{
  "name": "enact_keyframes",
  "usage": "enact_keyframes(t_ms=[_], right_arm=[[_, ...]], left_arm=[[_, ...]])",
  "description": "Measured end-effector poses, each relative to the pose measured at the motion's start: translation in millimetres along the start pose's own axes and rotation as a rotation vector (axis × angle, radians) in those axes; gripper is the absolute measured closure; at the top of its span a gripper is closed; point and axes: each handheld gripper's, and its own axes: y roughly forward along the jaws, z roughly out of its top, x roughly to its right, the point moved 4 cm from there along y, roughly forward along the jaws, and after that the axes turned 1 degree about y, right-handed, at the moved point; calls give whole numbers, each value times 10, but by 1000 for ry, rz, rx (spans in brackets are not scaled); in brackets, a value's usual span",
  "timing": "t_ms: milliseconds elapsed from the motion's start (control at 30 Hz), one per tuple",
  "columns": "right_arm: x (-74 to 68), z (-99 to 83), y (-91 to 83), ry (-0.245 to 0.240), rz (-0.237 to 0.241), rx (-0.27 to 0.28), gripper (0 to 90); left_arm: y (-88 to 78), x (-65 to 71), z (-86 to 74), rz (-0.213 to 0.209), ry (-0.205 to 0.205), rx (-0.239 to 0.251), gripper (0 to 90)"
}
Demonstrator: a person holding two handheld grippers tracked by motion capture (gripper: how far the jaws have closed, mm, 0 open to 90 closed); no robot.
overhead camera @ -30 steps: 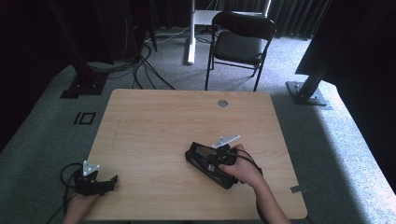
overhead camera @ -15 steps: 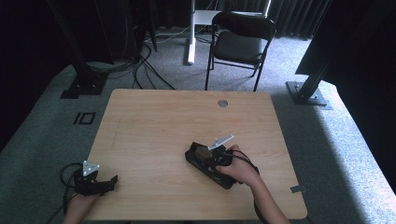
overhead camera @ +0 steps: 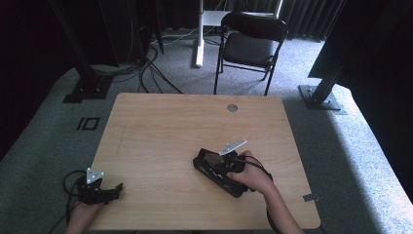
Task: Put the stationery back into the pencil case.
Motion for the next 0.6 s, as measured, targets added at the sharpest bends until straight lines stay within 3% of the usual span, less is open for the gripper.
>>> enact_keyframes(t_ms=[233, 600], right_arm=[[6, 73, -202, 3, -2, 65, 740], [108, 144, -351, 23, -46, 168, 658]], left_arm=[[0, 0, 0, 0, 0, 0, 18], [0, 0, 0, 0, 1, 0, 18]])
